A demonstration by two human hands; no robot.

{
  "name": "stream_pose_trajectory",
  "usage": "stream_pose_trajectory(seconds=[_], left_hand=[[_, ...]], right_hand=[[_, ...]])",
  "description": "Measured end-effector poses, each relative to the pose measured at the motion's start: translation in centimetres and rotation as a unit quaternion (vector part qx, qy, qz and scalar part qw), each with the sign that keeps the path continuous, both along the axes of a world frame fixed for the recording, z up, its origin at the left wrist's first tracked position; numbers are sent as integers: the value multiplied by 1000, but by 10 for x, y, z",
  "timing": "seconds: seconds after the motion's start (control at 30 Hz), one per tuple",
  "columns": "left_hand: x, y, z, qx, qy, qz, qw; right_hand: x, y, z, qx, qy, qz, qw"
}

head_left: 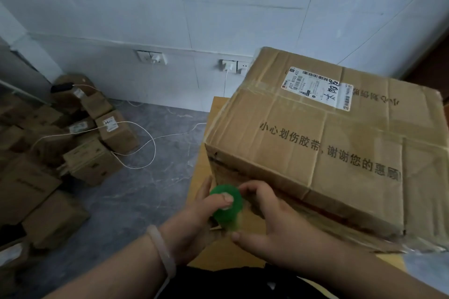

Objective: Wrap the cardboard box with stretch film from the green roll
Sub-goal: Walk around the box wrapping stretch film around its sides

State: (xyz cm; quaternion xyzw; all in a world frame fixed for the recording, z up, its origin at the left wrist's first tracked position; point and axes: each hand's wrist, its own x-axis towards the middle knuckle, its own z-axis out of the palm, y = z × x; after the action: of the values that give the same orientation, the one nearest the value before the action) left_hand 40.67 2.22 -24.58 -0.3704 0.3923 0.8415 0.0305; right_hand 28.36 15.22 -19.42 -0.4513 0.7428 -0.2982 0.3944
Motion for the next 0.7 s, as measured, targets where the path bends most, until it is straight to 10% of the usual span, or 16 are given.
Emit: stream_pose_trajectory(seconds=[0.7], left_hand=[[-33,80,10,3,5,140,990]], right_hand=[[-59,56,12,32,65,145,987]])
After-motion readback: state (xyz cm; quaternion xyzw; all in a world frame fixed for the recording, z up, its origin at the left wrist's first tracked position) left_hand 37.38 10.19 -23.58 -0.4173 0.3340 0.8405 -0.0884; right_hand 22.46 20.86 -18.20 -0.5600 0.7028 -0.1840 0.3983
